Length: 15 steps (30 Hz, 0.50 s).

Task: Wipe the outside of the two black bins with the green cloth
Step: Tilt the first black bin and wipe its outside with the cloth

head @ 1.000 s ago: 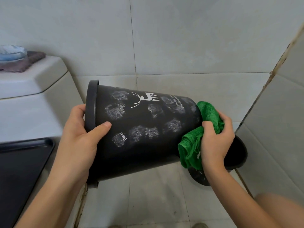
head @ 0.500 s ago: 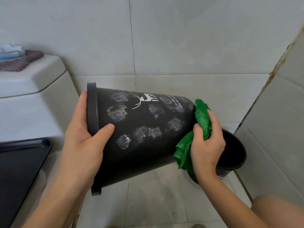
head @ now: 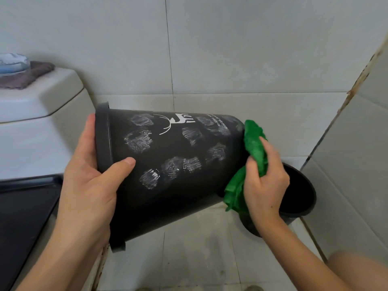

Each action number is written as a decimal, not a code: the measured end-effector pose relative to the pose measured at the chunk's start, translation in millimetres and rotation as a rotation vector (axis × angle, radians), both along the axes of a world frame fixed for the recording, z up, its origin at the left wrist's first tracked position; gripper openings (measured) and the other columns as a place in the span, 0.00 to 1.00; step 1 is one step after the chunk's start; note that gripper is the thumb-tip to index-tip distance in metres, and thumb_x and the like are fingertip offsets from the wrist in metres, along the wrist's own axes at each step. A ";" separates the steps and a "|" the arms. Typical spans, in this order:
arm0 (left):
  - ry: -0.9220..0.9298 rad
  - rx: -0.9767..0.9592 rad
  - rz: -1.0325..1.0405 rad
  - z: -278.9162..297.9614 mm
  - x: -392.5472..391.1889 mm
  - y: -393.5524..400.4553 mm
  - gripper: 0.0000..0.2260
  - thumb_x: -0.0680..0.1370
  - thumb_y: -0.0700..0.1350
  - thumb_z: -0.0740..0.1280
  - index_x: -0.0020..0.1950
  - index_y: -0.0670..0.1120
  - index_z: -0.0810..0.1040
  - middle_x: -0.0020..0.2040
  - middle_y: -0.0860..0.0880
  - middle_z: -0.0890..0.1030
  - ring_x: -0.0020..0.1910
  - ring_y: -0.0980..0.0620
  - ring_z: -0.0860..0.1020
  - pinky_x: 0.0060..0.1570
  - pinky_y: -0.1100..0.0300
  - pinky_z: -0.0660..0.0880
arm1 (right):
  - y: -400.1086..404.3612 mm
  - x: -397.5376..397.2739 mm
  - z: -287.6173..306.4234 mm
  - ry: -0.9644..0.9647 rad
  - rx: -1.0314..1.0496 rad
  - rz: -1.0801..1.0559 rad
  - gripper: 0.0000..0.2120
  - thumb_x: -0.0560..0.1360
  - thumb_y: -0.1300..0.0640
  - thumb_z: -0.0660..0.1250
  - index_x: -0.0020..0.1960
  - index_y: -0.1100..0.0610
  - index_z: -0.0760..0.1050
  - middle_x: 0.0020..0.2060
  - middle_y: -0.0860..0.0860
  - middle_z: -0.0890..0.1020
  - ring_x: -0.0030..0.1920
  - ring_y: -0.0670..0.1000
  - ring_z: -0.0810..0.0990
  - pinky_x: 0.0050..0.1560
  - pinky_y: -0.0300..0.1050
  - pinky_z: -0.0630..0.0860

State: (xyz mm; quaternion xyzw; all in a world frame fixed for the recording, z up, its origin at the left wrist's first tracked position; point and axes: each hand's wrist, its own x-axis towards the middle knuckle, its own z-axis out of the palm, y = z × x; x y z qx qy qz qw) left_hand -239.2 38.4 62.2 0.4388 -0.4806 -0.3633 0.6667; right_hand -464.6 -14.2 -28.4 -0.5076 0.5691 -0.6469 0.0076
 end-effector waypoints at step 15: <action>-0.023 -0.032 -0.060 -5.7 -7.8 4.2 0.35 0.76 0.25 0.60 0.76 0.56 0.65 0.62 0.56 0.81 0.60 0.52 0.80 0.60 0.43 0.76 | 9.0 15.7 2.6 0.353 -0.179 0.007 0.18 0.70 0.65 0.62 0.59 0.63 0.80 0.59 0.58 0.80 0.63 0.56 0.77 0.68 0.45 0.70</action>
